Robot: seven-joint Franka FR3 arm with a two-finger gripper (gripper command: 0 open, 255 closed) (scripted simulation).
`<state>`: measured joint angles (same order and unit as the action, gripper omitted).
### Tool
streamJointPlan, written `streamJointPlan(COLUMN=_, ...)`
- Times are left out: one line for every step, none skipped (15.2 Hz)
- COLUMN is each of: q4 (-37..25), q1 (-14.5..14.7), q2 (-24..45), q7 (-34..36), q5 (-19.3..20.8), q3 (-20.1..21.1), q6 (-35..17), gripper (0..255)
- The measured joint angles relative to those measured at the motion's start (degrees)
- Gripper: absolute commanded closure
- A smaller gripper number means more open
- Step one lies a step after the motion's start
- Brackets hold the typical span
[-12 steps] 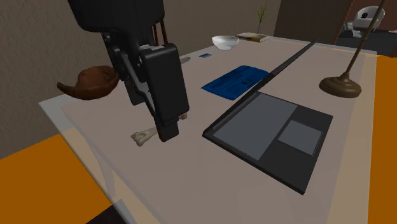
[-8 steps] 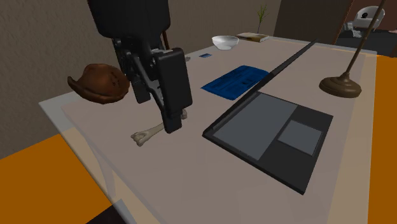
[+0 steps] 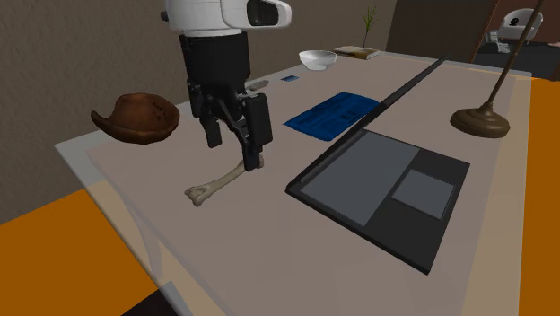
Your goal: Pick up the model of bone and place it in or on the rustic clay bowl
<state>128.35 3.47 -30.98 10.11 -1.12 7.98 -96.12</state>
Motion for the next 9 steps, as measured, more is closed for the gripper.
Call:
streamJointPlan(q4=-0.49, q1=0.31, q2=1.49, q7=0.07, q5=0.04, q3=0.60, q6=-0.44, gripper=0)
streamJointPlan(q4=-0.48, q1=0.69, q2=2.93, q7=0.36, q5=0.00, q3=1.37, q6=-1.32, gripper=0)
streamJointPlan(q4=-1.51, q1=1.00, q2=4.97, q7=0.63, q5=0.09, q3=2.11, q6=-1.77, gripper=0)
streamJointPlan(q4=-2.13, q1=1.31, q2=7.01, q7=0.93, q5=0.20, q3=2.87, q6=-2.61, gripper=0)
streamJointPlan(q4=-2.08, q1=1.71, q2=8.35, q7=1.25, q5=0.23, q3=3.61, q6=-3.39, gripper=0)
streamJointPlan(q4=-2.51, q1=1.93, q2=10.31, q7=1.32, q5=0.51, q3=4.19, q6=-4.36, gripper=0)
streamJointPlan(q4=-3.84, q1=2.33, q2=12.56, q7=1.96, q5=0.67, q3=5.11, q6=-4.64, gripper=0)
streamJointPlan(q4=-4.85, q1=2.65, q2=14.91, q7=2.43, q5=0.97, q3=5.91, q6=-5.37, gripper=0)
streamJointPlan(q4=-5.57, q1=2.97, q2=16.65, q7=2.67, q5=1.25, q3=6.53, q6=-5.75, gripper=0)
